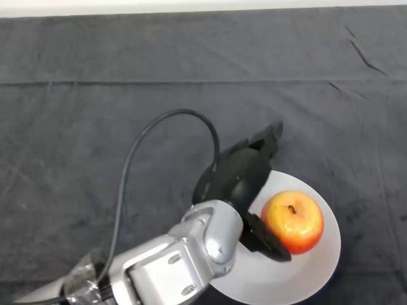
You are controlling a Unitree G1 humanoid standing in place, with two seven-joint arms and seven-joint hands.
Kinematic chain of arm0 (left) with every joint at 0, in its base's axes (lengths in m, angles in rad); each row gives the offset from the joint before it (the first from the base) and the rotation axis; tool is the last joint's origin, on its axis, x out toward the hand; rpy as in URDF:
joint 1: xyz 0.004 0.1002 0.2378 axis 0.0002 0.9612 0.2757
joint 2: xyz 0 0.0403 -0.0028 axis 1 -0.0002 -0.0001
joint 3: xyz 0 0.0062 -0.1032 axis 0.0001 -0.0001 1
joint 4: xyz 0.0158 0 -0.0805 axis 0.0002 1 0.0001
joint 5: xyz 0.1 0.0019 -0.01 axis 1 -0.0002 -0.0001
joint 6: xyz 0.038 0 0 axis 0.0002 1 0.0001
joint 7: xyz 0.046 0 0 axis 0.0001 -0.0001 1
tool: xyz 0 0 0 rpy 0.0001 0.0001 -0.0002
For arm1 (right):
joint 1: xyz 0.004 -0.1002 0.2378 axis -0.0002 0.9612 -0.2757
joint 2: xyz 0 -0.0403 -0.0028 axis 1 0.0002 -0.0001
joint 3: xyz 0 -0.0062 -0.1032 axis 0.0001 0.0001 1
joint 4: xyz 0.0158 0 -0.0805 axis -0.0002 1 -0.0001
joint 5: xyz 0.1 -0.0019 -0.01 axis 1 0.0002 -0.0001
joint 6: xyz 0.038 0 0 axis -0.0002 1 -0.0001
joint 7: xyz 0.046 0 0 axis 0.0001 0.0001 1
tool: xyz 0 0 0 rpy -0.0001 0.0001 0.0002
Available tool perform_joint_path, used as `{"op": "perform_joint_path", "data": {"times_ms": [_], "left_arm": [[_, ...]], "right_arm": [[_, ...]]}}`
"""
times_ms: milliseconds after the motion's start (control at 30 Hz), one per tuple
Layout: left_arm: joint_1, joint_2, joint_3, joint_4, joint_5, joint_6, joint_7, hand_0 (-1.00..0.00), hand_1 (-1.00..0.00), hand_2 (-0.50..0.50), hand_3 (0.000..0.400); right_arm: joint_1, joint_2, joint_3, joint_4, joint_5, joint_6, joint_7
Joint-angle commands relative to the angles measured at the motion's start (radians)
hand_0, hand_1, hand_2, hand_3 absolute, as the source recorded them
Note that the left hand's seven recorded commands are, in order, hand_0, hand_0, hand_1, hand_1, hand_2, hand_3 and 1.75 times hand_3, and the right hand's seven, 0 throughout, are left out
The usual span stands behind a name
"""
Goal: Move the apple to the plate
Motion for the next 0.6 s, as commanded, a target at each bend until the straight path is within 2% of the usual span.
{"op": "perform_joint_path", "data": {"times_ms": [33, 600], "left_arm": [[-0.016, 0.036, 0.043, -0.054, 0.004, -0.019, 0.018, 0.0, 0.0, 0.0, 0.0], [0.128, 0.184, 0.188, -0.218, 0.132, -0.164, 0.064, 0.0, 0.0, 0.0, 0.0]], "right_arm": [[0.009, -0.015, -0.0132, -0.009, 0.0274, 0.002, 0.002], [0.01, -0.014, -0.0128, -0.011, 0.0271, 0.001, 0.0015]]}}
